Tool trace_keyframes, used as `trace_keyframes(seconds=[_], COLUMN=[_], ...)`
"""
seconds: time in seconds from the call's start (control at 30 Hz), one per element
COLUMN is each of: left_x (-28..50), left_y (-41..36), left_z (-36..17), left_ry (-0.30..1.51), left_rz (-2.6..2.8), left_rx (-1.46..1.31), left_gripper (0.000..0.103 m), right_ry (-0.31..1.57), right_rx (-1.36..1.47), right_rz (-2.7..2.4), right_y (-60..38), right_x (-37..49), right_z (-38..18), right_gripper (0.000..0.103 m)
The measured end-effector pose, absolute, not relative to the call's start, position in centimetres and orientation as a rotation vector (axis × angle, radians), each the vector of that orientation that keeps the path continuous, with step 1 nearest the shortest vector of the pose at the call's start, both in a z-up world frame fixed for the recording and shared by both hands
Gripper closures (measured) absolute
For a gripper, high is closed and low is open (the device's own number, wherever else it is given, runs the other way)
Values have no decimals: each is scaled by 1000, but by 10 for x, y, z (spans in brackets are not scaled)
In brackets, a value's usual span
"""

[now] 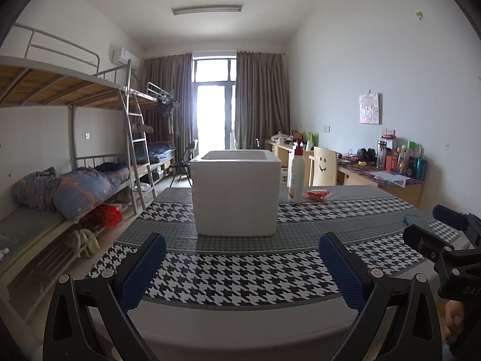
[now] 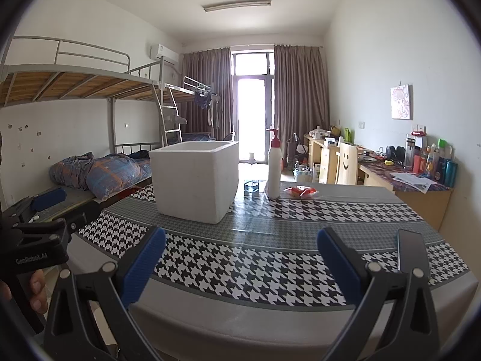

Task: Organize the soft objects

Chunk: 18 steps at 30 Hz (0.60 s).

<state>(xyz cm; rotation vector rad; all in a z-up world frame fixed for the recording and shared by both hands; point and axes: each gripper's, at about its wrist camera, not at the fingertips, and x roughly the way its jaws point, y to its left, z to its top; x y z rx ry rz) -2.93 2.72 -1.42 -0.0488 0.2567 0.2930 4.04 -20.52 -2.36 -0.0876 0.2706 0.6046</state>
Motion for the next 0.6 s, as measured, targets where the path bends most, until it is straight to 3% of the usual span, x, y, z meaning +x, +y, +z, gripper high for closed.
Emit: trace_keyframes(seconds=[0.6], left_x=[-42], left_y=[30], left_z=[-16], left_ry=[237], left_rz=[296], left_rx=[-49], left_gripper=[1], right_ry=[268], right_rx=[-71], right_rz=[607], right_y=[-209], right_x=[34], right_z=[-27], right_gripper=[1])
